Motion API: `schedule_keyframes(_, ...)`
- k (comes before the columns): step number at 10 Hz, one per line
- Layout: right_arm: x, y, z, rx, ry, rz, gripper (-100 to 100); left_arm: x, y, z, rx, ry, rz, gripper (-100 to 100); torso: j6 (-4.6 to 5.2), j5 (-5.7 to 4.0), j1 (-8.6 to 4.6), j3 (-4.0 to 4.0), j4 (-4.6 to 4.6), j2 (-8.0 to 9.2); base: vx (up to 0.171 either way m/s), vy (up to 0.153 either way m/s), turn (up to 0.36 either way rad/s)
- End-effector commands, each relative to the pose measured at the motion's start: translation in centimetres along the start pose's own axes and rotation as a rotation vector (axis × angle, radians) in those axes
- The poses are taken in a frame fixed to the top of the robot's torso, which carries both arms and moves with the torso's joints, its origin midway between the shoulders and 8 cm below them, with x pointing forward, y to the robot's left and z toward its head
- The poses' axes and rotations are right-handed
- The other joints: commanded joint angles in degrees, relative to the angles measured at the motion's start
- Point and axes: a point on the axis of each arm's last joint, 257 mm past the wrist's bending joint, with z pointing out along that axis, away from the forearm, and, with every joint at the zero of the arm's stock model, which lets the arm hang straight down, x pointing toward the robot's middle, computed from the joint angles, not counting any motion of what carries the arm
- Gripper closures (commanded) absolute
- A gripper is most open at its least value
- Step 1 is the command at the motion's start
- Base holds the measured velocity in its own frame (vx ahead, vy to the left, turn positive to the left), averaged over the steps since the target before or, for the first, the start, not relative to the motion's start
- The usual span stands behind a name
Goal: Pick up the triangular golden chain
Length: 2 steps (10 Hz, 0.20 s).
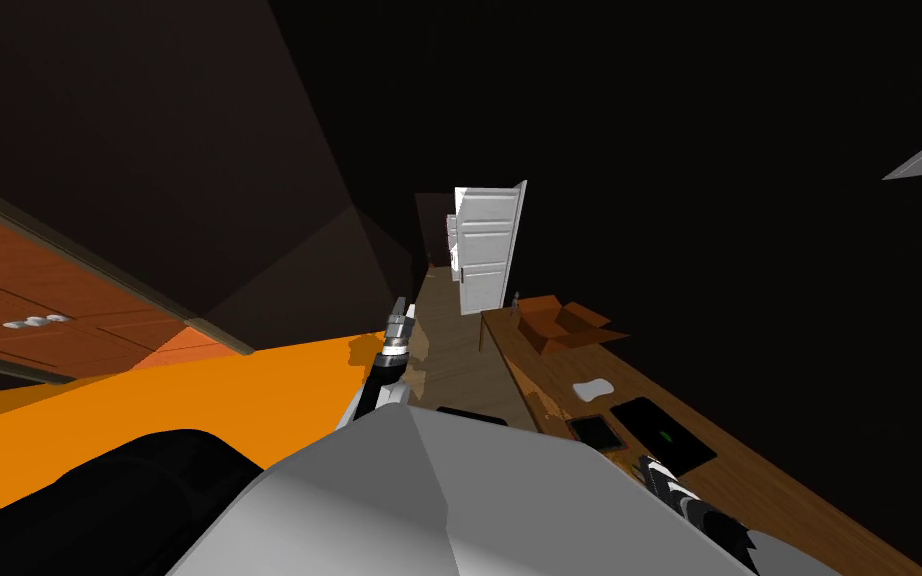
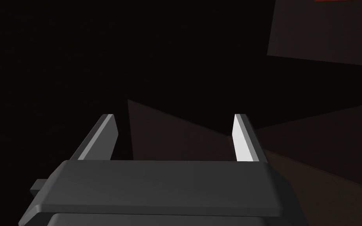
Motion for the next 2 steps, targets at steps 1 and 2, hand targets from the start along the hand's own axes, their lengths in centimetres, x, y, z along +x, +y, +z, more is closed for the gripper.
schedule_keyframes(1,0.0,0.0,0.0,0.0,0.0,0.0,100,0.0,0.0,0.0,0.0,0.0,0.0,0,0.0,0.0,0.0,0.0,0.0,0.0,0.006,0.035,-0.023)
schedule_keyframes(2,0.06,-0.04,-0.06,-0.001,-0.001,0.0,0,0.0,0.0,0.0,0.0,0.0,0.0,0,-0.03,-0.05,-0.11,0.01,0.01,0.01,0.0,0.007,0.002)
